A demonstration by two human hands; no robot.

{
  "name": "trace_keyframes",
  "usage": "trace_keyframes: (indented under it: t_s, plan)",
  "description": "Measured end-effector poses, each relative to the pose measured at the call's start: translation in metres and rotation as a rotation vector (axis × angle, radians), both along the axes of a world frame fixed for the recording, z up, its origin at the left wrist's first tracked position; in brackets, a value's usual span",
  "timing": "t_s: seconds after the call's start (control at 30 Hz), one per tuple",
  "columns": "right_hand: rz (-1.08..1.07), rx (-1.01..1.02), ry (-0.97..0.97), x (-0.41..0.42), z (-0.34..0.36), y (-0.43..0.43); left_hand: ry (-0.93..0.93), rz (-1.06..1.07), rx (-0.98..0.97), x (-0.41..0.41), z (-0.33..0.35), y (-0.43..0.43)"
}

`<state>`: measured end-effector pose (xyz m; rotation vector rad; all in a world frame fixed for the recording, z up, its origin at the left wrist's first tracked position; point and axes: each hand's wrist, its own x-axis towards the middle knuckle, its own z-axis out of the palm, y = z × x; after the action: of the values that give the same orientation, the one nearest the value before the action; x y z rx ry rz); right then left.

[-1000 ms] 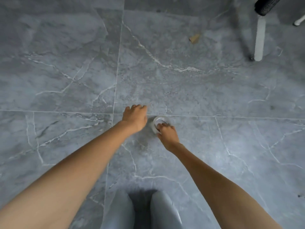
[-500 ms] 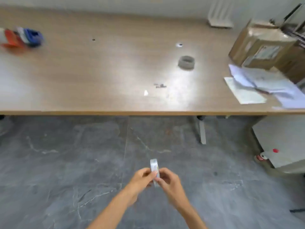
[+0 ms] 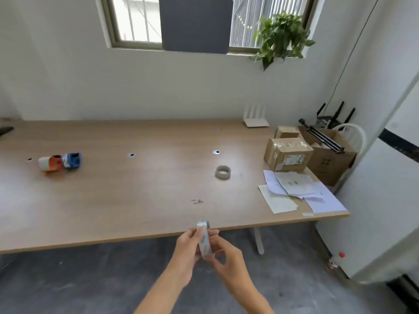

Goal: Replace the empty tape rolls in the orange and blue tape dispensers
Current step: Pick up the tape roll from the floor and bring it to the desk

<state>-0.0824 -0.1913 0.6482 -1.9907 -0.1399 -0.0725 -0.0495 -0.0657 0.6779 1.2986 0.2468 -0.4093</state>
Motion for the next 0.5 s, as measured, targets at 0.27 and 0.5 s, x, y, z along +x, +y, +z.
trace_keyframes:
  t_s: [0.27,0.5]
  plan:
    - [-0.032,-0.074,-0.012,0.049,-0.018,0.0,0.059,0.082,-0.002,0.052,-0.018,-0.004]
    - [-0.069,-0.248,-0.077,0.168,-0.04,0.006,0.035,0.141,0.051,0.175,-0.039,0.003]
